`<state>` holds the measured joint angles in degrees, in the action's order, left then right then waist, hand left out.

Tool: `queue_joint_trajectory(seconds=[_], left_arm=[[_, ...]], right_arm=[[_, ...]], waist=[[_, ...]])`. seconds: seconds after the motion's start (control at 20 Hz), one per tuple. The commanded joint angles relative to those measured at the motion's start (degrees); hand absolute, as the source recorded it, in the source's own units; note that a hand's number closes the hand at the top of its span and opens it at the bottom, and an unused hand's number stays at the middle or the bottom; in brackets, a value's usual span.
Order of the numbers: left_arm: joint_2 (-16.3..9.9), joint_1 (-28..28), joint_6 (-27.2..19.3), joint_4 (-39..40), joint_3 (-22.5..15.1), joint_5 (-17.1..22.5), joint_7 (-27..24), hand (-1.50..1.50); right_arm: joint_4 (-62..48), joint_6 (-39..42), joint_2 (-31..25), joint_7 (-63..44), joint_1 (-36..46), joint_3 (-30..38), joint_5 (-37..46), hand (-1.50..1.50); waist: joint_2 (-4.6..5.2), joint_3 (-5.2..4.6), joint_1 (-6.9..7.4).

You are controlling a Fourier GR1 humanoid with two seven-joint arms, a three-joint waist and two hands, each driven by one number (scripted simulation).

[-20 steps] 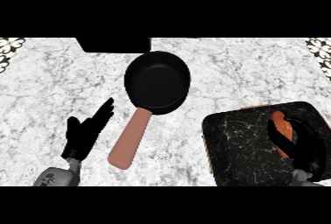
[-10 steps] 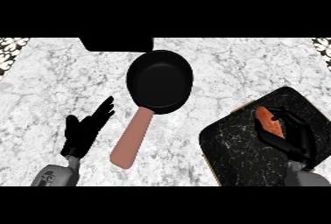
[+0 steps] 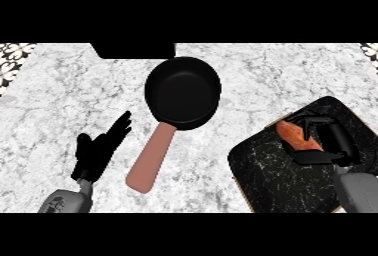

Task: Pick the sweet potato from the tray and place it in the pot

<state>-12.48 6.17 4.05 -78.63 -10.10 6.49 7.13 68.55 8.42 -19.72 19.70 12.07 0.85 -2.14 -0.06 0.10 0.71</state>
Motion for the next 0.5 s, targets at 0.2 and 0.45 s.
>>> queue_joint_trajectory(seconds=[0.2,0.45], left_arm=[[0.78,1.8,-0.15,3.37,2.28,-0.88,0.29,0.0],[0.39,0.76,0.62,3.58,3.03,-1.68,-0.09,0.0]], right_arm=[[10.68,-2.04,-3.91,-5.23,2.75,-0.96,6.28,1.5],[22.13,-3.73,-3.84,-9.35,0.11,-2.76,10.33,1.5]], waist=[[0.01,-0.15,-1.12],[-0.05,-0.15,-1.23]])
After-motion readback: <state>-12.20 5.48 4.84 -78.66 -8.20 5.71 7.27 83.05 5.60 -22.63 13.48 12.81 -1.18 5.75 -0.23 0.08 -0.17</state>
